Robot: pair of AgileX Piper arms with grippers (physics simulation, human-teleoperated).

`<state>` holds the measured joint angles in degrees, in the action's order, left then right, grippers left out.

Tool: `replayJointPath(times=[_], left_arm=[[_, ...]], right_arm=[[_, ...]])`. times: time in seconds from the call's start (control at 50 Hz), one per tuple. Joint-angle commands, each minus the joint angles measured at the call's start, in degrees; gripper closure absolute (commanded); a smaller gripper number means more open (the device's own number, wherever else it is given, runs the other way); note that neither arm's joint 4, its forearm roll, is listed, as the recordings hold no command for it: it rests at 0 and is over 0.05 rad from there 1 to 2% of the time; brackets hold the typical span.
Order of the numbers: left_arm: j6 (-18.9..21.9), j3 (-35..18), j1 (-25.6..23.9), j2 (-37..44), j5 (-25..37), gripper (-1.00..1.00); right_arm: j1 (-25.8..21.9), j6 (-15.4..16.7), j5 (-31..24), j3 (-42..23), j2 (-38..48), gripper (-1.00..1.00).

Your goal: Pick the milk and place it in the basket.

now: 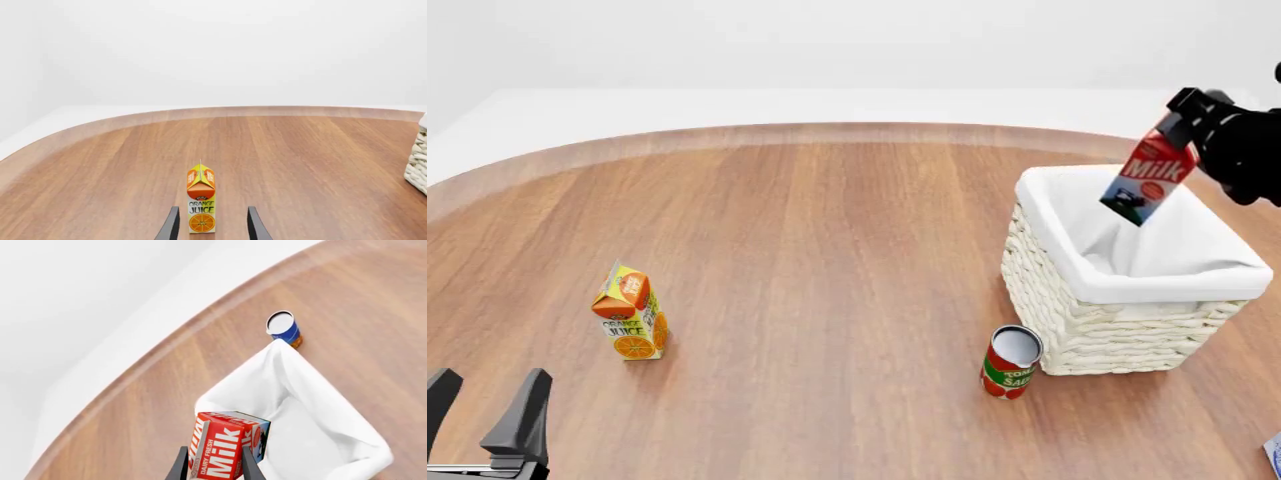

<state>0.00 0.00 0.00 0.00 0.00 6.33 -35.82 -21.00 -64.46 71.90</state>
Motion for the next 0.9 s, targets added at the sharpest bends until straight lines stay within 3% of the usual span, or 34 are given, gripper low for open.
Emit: replayJointPath(times=[0.02,0.9], left_arm=[[0.0,0.0,0.0,0.0,0.0,-1.0],[0.0,0.0,0.0,0.0,0.0,-1.0]], right_arm=[[1.2,0.0,1.3,-0.2,0.5,1.0],[2.5,2.5,5.7,2.8,5.4,1.0]])
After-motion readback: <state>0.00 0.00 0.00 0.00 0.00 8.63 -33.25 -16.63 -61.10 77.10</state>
